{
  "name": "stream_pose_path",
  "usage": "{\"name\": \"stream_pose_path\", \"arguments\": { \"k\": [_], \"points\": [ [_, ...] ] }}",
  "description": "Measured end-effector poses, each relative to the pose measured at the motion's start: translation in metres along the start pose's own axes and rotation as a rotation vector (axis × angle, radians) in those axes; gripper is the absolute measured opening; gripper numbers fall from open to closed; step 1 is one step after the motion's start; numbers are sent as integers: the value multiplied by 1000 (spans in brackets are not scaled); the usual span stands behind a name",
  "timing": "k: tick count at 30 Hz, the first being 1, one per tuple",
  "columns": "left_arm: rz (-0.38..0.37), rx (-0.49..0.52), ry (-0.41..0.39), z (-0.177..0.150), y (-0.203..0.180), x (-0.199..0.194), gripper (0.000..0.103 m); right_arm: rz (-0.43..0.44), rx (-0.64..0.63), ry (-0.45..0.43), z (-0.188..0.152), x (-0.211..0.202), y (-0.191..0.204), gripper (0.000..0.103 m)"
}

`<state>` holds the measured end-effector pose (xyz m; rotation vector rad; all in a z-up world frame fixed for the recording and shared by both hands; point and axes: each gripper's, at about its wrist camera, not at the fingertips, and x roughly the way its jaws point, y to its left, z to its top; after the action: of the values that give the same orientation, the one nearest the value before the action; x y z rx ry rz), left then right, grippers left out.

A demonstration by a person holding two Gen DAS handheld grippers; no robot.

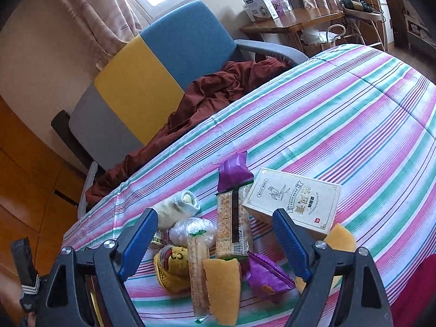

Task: Organize objects
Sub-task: 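Grasp the clear plastic bag with the left gripper, then carry the plastic bag with the left gripper while the right gripper grasps the cream sock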

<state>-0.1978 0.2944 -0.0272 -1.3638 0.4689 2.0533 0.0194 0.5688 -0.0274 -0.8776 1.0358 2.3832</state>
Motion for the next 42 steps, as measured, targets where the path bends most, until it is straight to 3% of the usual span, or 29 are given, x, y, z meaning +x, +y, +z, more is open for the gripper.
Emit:
{"name": "stream_pose_path", "arguments": {
  "k": [1,10,14,17,25,32,37,42],
  "points": [
    [9,-16,22,4,6,7,37,5,6,6,0,1,-1,87],
    [117,95,162,10,-19,62,42,17,19,22,0,3,-2,87],
    [174,134,182,3,-26,77,38,14,17,25,0,3,-2,87],
    [198,187,129,-5,-34,73,32,10,-2,28,-1,4,1,87],
    [48,119,-37,-31,-44,18,31,-43,-103,41,-7,10,20,83],
    [-101,-21,-152,-71,-42,-35,31,-74,-356,96,-18,40,73,84],
    [-138,-74,-203,-100,-31,-60,31,-134,-529,179,-24,85,101,88],
    [-132,-102,-239,-123,-20,-77,31,-132,-512,210,-14,111,102,89]
  ]
}}
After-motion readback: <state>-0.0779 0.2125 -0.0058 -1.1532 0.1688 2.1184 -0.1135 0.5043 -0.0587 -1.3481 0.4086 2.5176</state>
